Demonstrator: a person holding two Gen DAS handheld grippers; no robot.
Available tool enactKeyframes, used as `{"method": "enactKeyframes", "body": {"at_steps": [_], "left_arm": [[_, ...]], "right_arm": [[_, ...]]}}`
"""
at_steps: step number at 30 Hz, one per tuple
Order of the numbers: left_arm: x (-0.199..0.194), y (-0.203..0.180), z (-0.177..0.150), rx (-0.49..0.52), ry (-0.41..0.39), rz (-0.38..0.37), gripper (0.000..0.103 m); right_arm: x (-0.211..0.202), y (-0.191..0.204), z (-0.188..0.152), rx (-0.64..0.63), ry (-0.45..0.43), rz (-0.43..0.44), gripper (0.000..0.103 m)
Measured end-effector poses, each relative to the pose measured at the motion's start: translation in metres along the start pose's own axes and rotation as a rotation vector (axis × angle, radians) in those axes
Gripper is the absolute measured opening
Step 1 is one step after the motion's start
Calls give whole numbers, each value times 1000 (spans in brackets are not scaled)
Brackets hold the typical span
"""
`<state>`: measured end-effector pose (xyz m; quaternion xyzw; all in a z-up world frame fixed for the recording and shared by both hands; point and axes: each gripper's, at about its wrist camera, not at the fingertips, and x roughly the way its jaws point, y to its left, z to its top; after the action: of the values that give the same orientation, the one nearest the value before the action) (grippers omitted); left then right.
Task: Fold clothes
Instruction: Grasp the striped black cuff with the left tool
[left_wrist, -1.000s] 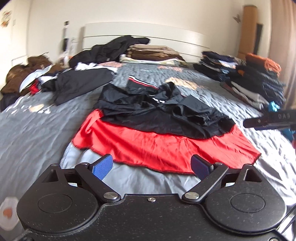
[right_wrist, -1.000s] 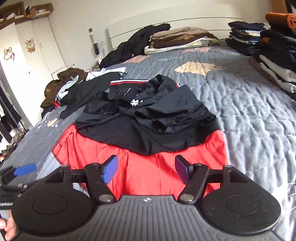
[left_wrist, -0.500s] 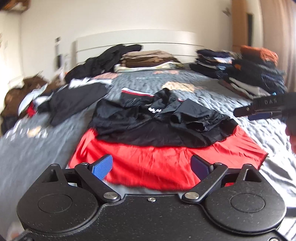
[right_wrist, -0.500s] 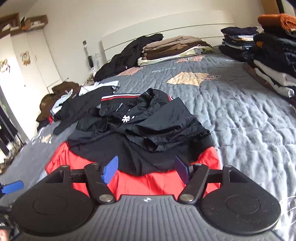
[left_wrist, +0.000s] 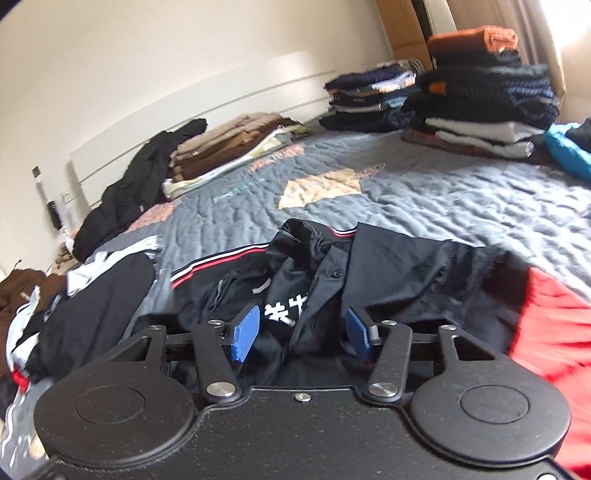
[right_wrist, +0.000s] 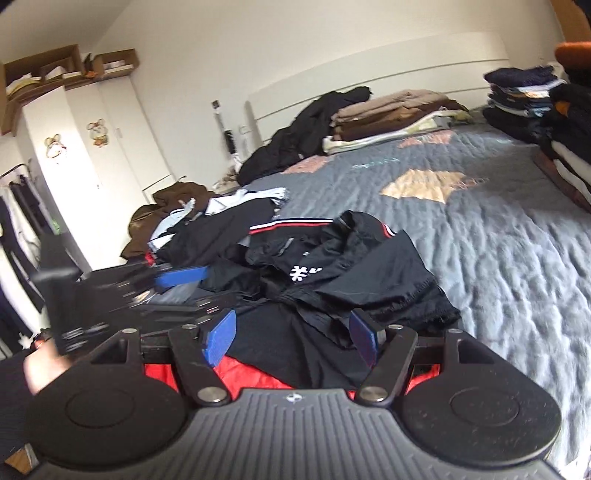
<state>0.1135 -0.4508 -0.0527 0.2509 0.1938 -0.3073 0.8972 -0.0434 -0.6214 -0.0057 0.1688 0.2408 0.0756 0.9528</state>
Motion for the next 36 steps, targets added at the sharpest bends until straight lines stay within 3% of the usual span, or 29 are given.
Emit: {"method": "enactKeyframes", "body": {"at_steps": [5, 11, 14, 21, 22, 24, 26, 27, 29, 33, 36], "left_arm": [[52, -4, 12, 71, 34, -1, 52], [109, -10, 20, 228, 119, -37, 51], [121, -16, 12, 305, 143, -86, 52], [143, -34, 10, 406, 131, -56, 52], [146, -36, 12, 406, 129, -49, 51], [154, -38, 16, 407, 134, -39, 34], [161, -35, 20, 382, 143, -28, 13], [165, -33, 21, 369, 147, -22, 10], [167, -19, 28, 268, 140, -28, 9], [173, 28, 36, -28, 156, -43, 9], [182, 54, 33, -153, 211, -35, 16]], "right_arm": [[-8, 4, 6, -23, -12, 40, 67], [-11, 0, 9, -18, -13, 45, 67], [-9, -2, 9, -16, -2, 44, 67], [-6, -4, 7, -14, 13, 39, 67], [-6, -4, 7, -13, 14, 38, 67], [-6, -4, 7, -14, 15, 37, 67], [-6, -5, 6, -15, 16, 41, 67], [-6, -5, 6, -15, 16, 41, 67], [-6, -5, 6, -9, 15, 41, 67], [-7, -8, 7, 3, 14, 43, 67], [-8, -9, 7, 13, 13, 44, 67]]}}
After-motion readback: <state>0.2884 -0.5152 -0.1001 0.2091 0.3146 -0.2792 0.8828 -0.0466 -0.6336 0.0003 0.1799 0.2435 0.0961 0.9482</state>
